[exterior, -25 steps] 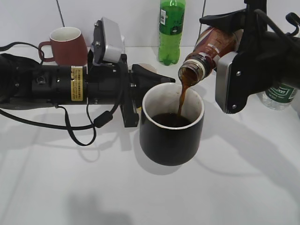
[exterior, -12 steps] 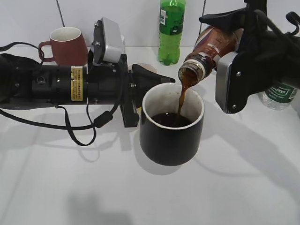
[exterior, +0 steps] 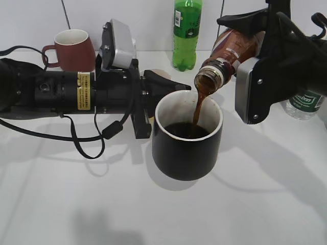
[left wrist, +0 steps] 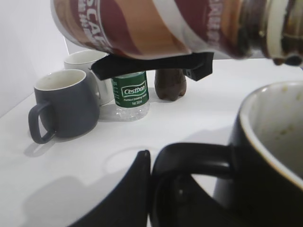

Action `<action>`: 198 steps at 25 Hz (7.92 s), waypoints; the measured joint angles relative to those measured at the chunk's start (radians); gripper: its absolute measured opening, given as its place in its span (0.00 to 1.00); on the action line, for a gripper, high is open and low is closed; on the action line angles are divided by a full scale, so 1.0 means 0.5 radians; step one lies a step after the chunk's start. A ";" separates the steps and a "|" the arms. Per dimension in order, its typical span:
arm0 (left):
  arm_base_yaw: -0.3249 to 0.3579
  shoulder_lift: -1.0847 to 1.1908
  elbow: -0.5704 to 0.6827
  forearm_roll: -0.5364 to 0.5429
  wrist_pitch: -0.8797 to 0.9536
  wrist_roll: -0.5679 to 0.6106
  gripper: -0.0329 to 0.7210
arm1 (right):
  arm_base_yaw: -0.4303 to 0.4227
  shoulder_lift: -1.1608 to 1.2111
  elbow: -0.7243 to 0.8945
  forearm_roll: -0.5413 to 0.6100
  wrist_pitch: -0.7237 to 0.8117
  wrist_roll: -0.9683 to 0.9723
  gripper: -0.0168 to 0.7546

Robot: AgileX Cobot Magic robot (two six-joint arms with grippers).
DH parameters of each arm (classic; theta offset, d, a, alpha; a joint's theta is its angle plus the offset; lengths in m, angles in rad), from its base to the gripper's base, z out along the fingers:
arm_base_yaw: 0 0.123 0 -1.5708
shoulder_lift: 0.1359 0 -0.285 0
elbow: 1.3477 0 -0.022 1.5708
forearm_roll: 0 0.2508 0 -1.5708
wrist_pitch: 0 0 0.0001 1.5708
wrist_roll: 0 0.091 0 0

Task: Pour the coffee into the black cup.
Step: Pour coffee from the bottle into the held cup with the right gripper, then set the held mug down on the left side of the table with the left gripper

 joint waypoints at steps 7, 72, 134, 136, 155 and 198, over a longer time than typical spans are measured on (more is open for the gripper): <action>0.000 0.000 0.000 0.000 0.000 0.000 0.10 | 0.000 0.000 0.000 0.000 -0.005 -0.007 0.71; 0.000 0.000 0.000 0.008 0.003 0.000 0.10 | 0.000 0.000 0.000 0.000 -0.013 -0.291 0.71; 0.962 -0.172 0.300 -0.264 -0.030 0.055 0.10 | 0.000 0.006 0.000 0.466 0.035 2.845 0.71; 1.006 -0.174 0.300 -0.264 -0.030 0.103 0.10 | 0.000 0.006 0.000 0.471 0.035 2.847 0.71; 1.063 -0.057 0.300 -0.922 0.145 0.489 0.10 | 0.000 0.006 0.000 0.477 0.036 2.849 0.71; 1.065 0.422 0.412 -1.634 -0.351 0.825 0.16 | 0.000 0.006 0.000 0.514 0.038 2.849 0.70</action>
